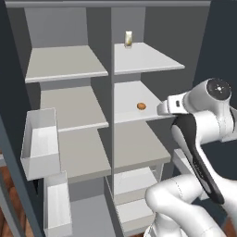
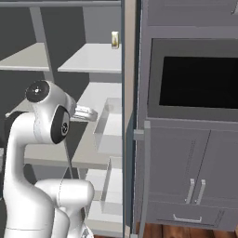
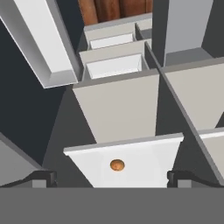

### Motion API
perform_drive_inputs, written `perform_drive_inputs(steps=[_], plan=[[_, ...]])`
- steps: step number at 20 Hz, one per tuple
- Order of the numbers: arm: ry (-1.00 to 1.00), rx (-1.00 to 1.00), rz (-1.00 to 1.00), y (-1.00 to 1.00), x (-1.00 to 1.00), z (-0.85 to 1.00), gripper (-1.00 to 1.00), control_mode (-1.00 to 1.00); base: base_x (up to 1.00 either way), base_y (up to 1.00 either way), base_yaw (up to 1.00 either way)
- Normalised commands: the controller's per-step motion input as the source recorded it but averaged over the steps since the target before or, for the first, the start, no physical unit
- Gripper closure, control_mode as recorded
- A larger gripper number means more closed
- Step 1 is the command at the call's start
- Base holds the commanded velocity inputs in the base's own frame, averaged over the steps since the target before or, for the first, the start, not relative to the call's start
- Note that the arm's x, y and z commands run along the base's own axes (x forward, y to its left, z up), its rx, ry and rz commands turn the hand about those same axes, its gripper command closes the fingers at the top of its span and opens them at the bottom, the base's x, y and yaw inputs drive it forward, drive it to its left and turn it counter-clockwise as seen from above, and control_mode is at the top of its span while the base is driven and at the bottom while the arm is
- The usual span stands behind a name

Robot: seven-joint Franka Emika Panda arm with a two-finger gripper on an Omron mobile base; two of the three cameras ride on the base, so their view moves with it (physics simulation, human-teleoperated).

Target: Take the tangerine and garlic from the fridge shelf and place them in the freezer drawer to begin freezing them.

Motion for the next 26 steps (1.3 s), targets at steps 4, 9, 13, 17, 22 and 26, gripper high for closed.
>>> perform_drive_inputs(steps=[4,9,13,17,22,26], plan=[[0.12,-0.04,0.00,0.00,0.79,-0.28,-1.00,-1.00,0.00,0.00,0.00],[0.07,0.00,0.00,0.00,0.71,-0.05,-1.00,-1.00,0.00,0.00,0.00],[0.00,0.00,0.00,0.05,0.64,-0.31,-1.00,-1.00,0.00,0.00,0.00],[0.00,0.00,0.00,0.07,0.61,-0.32,-1.00,-1.00,0.00,0.00,0.00],[0.06,0.00,0.00,0.00,0.65,-0.28,-1.00,-1.00,0.00,0.00,0.00],[0.11,0.00,0.00,0.00,0.62,-0.27,-1.00,-1.00,0.00,0.00,0.00]])
